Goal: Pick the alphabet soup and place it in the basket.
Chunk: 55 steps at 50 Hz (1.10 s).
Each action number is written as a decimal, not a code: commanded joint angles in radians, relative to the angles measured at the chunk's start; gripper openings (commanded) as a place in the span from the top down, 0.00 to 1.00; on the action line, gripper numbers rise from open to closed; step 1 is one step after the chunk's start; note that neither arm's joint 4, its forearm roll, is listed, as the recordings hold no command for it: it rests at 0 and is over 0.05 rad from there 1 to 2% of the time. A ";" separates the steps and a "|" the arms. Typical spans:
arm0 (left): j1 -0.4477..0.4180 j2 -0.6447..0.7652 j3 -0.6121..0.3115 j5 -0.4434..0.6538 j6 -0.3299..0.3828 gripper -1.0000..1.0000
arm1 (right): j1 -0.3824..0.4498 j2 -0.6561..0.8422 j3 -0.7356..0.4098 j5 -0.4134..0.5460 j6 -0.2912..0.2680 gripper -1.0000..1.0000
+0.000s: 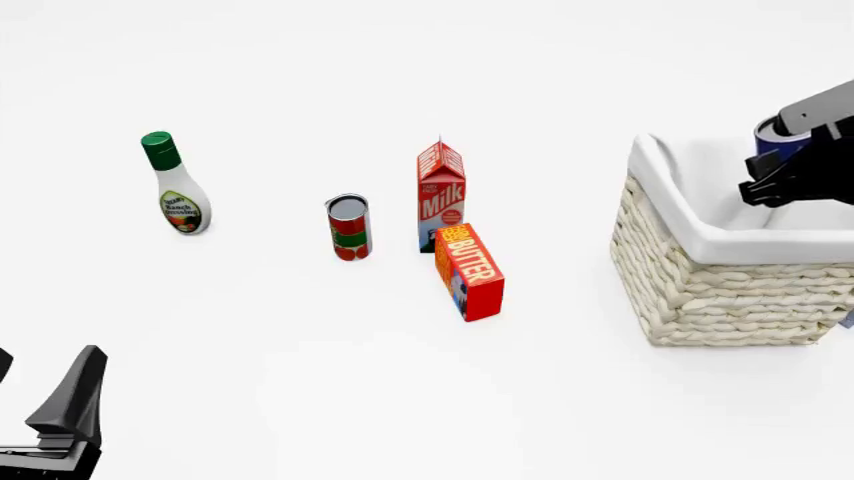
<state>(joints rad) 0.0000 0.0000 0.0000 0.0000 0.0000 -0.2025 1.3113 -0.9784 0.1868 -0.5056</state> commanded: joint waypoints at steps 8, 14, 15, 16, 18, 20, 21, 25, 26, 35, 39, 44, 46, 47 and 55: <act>0.000 0.000 0.000 0.000 0.000 0.00 | -0.007 0.036 -0.020 -0.007 0.000 1.00; 0.000 0.000 0.000 0.000 0.000 0.00 | -0.007 0.046 -0.017 -0.010 -0.007 1.00; 0.000 0.000 0.000 0.000 0.000 0.00 | -0.006 0.048 -0.017 -0.010 -0.008 1.00; 0.000 0.000 0.000 0.000 0.000 0.00 | -0.006 0.050 -0.017 -0.010 -0.010 1.00; 0.000 0.000 0.000 0.000 0.000 0.00 | -0.008 0.054 -0.019 -0.012 -0.011 1.00; 0.000 0.000 0.000 0.000 0.000 0.00 | -0.008 0.057 -0.020 -0.012 -0.013 1.00; 0.000 0.000 0.000 0.000 0.000 0.00 | -0.008 0.060 -0.019 -0.014 -0.015 1.00; 0.000 0.000 0.000 0.000 0.000 0.00 | -0.007 0.064 -0.016 -0.018 -0.019 1.00; 0.000 0.000 0.000 0.000 0.000 0.00 | -0.007 0.066 -0.016 -0.018 -0.020 1.00; 0.000 0.000 0.000 0.000 0.000 0.00 | -0.001 0.086 -0.018 -0.025 -0.030 1.00; 0.000 0.000 0.000 0.000 0.000 0.00 | -0.001 0.094 -0.019 -0.029 -0.033 1.00; 0.000 0.000 0.000 0.000 0.000 0.00 | 0.003 0.100 -0.016 -0.034 -0.035 1.00; 0.000 0.000 0.000 0.000 0.000 0.00 | 0.002 0.101 -0.014 -0.034 -0.037 1.00; 0.000 0.000 0.000 0.000 0.000 0.00 | 0.002 0.102 -0.013 -0.036 -0.038 1.00; 0.000 0.000 0.000 0.000 0.000 0.00 | -0.001 0.106 -0.015 -0.035 -0.041 1.00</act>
<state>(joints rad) 0.0000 0.0000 0.0000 0.0000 0.0000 -0.2018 1.4144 -0.9850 0.1580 -0.5644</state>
